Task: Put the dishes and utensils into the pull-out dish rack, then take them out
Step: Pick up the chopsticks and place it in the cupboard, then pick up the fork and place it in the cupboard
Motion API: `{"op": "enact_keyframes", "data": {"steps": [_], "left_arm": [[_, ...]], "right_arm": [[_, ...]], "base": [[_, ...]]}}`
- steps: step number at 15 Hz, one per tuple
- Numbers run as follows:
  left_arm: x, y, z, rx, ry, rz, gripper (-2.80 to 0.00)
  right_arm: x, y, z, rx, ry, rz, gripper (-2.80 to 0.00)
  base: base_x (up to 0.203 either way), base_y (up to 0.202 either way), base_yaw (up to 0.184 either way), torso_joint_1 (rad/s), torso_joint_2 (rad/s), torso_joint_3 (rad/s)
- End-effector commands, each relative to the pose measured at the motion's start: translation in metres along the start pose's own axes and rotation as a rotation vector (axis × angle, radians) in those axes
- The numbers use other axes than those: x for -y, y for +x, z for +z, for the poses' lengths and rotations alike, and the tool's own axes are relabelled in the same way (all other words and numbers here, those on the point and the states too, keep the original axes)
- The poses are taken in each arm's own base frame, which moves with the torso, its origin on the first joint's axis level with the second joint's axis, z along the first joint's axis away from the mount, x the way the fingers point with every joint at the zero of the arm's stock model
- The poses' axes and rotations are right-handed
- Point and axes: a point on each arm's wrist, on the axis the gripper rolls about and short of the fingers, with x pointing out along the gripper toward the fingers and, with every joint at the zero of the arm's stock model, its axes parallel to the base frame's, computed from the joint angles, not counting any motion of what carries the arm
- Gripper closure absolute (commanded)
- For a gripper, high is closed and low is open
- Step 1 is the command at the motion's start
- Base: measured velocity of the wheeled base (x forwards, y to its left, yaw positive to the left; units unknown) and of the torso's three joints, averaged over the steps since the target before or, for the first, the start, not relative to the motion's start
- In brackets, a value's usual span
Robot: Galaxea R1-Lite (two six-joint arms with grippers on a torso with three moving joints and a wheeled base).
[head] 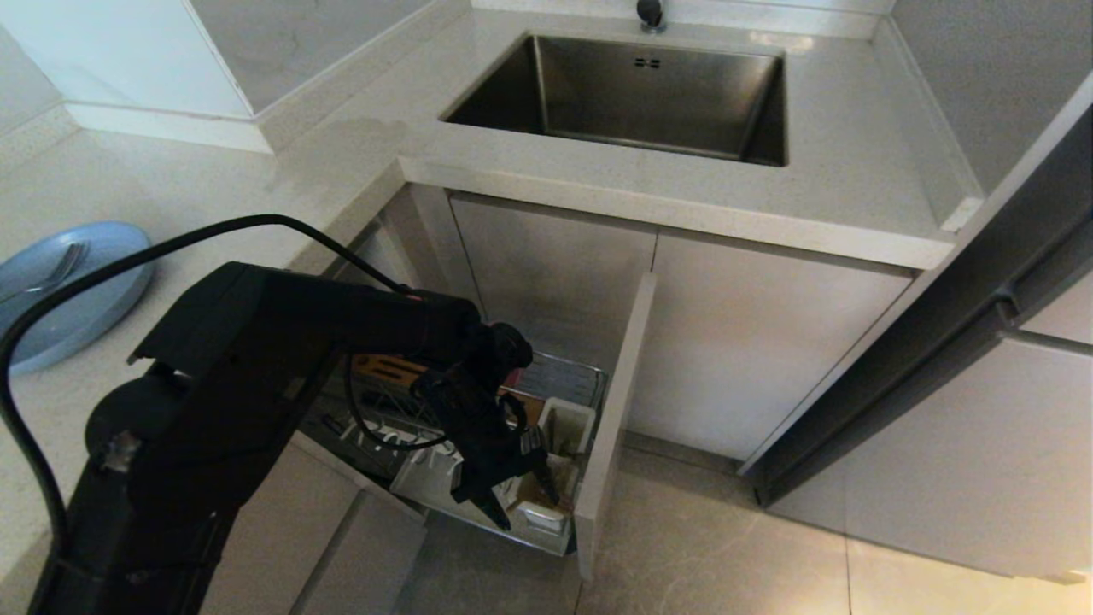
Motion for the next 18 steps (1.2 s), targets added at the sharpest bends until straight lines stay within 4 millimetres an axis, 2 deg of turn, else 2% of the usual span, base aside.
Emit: {"op": "enact_keyframes", "data": {"steps": [1,8,13,14,18], "left_arm": [[0.001,-0.006,-0.003,0.005,-0.007,-0.006,-2.8],[0.005,-0.05,-0.026,0.119,-0.014,0.013,-2.8],[0.004,-0.088,-0.054,0.168,0.008,-0.013,-2.8],[0.003,-0.097,-0.062,0.188,0.013,-0.014,0.0],[-0.006,-0.128,-0.092,0.282,0.023,-0.01,0.0]], "right_arm": [[0.0,0.0,0.0,0.001,0.0,0.0,0.0],[0.0,0.0,0.0,0.001,0.0,0.0,0.0],[0.0,0.0,0.0,0.001,0.0,0.0,0.0],[0.0,0.0,0.0,0.001,0.0,0.0,0.0],[0.0,0.0,0.0,0.001,0.0,0.0,0.0]], "base": [[0.0,0.0,0.0,0.0,0.0,0.0],[0.0,0.0,0.0,0.0,0.0,0.0],[0.0,0.0,0.0,0.0,0.0,0.0],[0.0,0.0,0.0,0.0,0.0,0.0],[0.0,0.0,0.0,0.0,0.0,0.0]]}}
